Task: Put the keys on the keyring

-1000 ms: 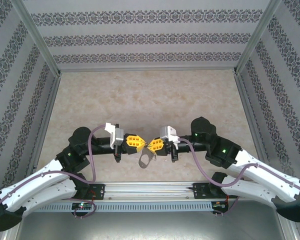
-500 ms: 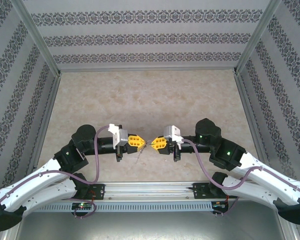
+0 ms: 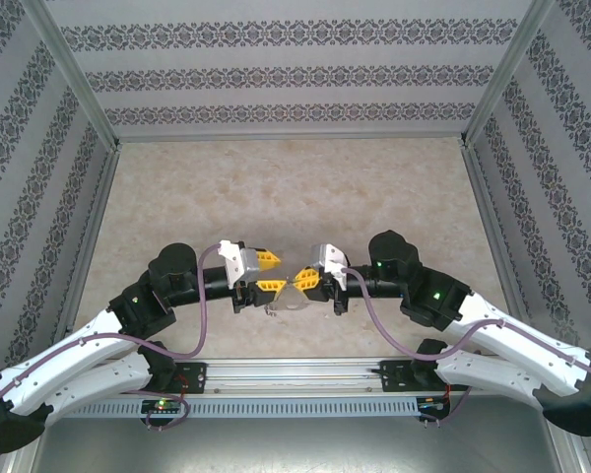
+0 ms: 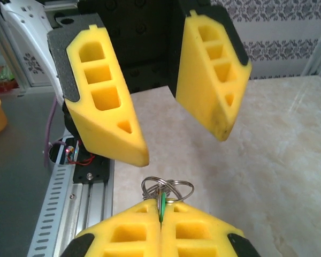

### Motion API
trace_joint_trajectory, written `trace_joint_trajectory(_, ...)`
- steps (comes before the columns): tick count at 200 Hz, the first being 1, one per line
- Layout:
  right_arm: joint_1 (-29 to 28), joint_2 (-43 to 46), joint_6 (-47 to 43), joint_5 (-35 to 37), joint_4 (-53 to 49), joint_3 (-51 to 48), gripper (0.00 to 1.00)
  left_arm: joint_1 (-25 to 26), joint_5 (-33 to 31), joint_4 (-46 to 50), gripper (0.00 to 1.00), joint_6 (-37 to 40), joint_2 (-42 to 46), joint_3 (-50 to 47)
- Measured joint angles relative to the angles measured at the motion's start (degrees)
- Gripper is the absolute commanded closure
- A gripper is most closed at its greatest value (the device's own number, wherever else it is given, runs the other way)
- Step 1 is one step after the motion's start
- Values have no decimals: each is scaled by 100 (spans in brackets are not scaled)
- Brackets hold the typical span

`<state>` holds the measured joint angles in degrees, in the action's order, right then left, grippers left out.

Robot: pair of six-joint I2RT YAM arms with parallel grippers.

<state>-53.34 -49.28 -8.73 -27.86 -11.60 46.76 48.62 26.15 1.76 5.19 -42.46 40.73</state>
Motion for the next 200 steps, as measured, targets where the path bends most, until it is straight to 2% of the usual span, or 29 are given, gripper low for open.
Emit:
trace_joint_trajectory(20, 72, -96, 0, 52, -37, 44, 100, 0, -396, 114, 51, -2, 50, 0)
trace_joint_trajectory(80, 188, -409, 2, 238, -195, 247, 100, 0, -1064, 240, 47, -55, 466, -35)
trace_joint_trajectory(97, 223, -505, 24, 321, -238, 315, 100, 0, -1443, 267, 43, -122, 525, -90)
trace_joint_trajectory(152, 313, -1078, 310, 627, -254, 498, 100, -96, -2452, 481, 41, -459, 363, -310)
trace_joint_trajectory(200, 433, -2291, 636, 638, -114, 785, 100, -678, -3338, 859, 38, -1069, 382, -485)
